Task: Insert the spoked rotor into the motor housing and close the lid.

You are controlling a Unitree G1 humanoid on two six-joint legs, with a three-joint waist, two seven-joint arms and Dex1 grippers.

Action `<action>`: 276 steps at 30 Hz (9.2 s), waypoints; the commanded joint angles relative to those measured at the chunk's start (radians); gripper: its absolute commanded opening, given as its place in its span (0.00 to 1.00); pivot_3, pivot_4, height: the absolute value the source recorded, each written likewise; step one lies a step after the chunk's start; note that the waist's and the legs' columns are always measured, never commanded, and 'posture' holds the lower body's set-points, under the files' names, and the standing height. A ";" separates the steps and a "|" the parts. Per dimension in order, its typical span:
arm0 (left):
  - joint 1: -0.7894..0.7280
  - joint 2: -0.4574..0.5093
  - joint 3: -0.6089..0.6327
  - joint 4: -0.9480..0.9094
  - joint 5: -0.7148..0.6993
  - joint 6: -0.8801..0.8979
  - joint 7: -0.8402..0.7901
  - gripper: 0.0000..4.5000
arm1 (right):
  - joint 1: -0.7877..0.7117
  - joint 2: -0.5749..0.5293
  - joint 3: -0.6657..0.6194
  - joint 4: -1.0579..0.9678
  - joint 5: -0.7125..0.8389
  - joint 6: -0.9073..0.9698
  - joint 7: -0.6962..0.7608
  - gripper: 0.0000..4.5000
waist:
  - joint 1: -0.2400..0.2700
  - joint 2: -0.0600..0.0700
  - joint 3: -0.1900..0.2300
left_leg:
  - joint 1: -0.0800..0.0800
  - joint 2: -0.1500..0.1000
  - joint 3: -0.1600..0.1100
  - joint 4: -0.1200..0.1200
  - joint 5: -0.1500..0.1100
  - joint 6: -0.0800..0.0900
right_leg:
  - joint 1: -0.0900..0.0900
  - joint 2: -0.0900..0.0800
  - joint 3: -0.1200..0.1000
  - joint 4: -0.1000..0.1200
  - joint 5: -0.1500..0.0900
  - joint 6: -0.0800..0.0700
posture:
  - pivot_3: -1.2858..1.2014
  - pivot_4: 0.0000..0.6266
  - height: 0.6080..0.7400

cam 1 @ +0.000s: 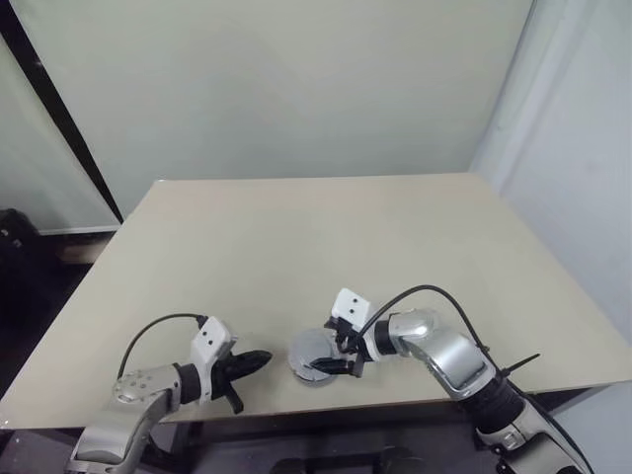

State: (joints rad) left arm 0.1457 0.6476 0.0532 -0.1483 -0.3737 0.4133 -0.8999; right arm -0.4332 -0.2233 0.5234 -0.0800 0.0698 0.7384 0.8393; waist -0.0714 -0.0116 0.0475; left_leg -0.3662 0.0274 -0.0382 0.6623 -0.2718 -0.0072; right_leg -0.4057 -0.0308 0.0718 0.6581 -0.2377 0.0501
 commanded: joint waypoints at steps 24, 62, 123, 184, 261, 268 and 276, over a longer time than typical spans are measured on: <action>-0.015 0.005 0.025 0.006 -0.011 -0.030 -0.028 0.00 | 0.006 0.049 0.045 0.121 -0.034 -0.124 -0.063 1.00 | 0.000 0.000 0.000 | 0.000 0.000 0.000 0.000 0.000 0.000 | 0.000 0.000 0.000 0.000 0.000 0.000 | 0.52 0.00 1.00; -0.026 -0.024 -0.005 0.043 0.007 -0.055 -0.030 0.00 | 0.013 0.101 0.098 0.085 -0.096 0.049 -0.234 0.71 | -0.003 0.000 0.000 | 0.002 0.000 0.000 0.000 0.000 0.000 | 0.000 0.000 0.000 0.000 0.000 0.000 | 0.52 0.00 1.00; -0.134 -0.088 -0.208 0.142 0.160 -0.052 0.038 0.00 | -0.020 0.125 -0.505 0.020 0.238 0.602 -0.326 0.99 | 0.001 0.004 -0.001 | 0.004 -0.001 0.000 -0.001 0.000 0.000 | 0.005 0.000 0.000 -0.001 0.000 0.000 | 0.52 0.00 1.00; -0.135 -0.082 -0.196 0.135 0.158 -0.051 0.044 0.00 | 0.041 0.378 -0.746 0.230 0.435 0.754 -0.427 0.23 | -0.037 0.010 -0.002 | 0.005 0.002 -0.001 -0.005 0.000 0.000 | 0.001 0.002 0.001 -0.001 -0.001 -0.001 | 0.52 0.00 1.00; -0.121 -0.205 0.340 0.053 -0.396 0.531 0.251 1.00 | 0.018 0.455 -0.873 0.271 0.635 0.793 -0.503 0.28 | -0.036 0.008 0.000 | -0.001 0.000 -0.002 -0.013 0.000 0.000 | -0.005 0.001 0.001 -0.007 0.000 0.001 | 0.52 0.00 1.00; -0.104 -0.270 0.404 0.054 -0.547 0.664 0.326 1.00 | 0.008 0.479 -0.870 0.249 0.676 0.797 -0.504 0.28 | -0.036 0.008 0.000 | -0.004 0.000 -0.003 -0.014 0.000 0.000 | -0.005 0.001 -0.001 -0.012 0.001 0.001 | 0.52 0.00 1.00; -0.092 -0.353 0.409 0.063 -0.650 0.720 0.376 1.00 | -0.004 0.494 -0.853 0.235 0.728 0.805 -0.504 0.28 | -0.034 0.008 0.000 | -0.010 0.000 -0.005 -0.013 0.000 0.000 | -0.008 0.001 -0.001 -0.013 0.001 0.001 | 0.52 0.00 1.00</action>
State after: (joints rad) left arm 0.0560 0.2960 0.4527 -0.0643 -0.9897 1.1290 -0.5251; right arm -0.4256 0.1616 -0.3139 0.2045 0.7293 1.5420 0.3089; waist -0.1058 -0.0038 0.0474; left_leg -0.3766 0.0270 -0.0429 0.6493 -0.2720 -0.0073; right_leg -0.4138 -0.0298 0.0705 0.6450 -0.2367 0.0513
